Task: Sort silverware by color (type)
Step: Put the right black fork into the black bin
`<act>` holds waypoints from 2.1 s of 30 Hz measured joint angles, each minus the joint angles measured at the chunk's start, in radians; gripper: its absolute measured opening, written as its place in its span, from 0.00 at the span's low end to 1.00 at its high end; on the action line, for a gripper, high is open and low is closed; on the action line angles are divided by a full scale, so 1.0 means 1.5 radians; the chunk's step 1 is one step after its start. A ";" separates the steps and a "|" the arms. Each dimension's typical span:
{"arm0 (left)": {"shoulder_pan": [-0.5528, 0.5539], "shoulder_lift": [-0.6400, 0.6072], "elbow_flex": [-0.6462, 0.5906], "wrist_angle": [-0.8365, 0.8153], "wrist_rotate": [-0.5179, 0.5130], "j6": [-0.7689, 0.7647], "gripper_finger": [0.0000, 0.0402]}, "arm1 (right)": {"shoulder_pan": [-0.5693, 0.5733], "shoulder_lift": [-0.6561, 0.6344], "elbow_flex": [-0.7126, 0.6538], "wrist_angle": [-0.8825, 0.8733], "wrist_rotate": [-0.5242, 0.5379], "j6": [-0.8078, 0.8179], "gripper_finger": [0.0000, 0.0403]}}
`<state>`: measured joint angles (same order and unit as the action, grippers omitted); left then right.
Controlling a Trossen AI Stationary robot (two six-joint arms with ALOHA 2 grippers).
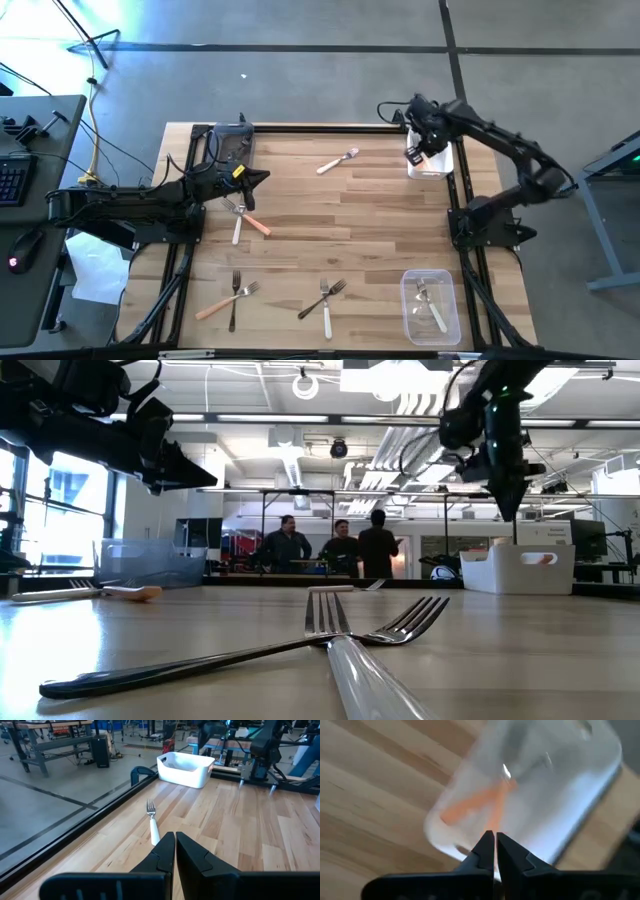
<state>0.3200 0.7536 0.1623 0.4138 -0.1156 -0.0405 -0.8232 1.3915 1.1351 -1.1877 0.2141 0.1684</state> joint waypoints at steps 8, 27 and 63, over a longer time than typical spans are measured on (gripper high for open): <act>-0.014 0.001 0.002 -0.013 0.038 0.005 0.01 | 0.177 -0.202 -0.192 0.315 -0.017 0.044 0.00; -0.314 0.107 0.287 -0.593 -0.163 -0.173 0.00 | 0.491 -0.272 -0.352 0.835 0.119 -0.050 0.00; -0.647 0.536 0.577 -0.829 -0.028 -0.585 0.00 | 0.682 -0.161 -0.352 0.821 0.233 -0.007 0.00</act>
<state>-0.6500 1.5574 1.0276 -0.8290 -0.1581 -0.9177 0.1993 1.1495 0.6064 0.0438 0.5634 0.1574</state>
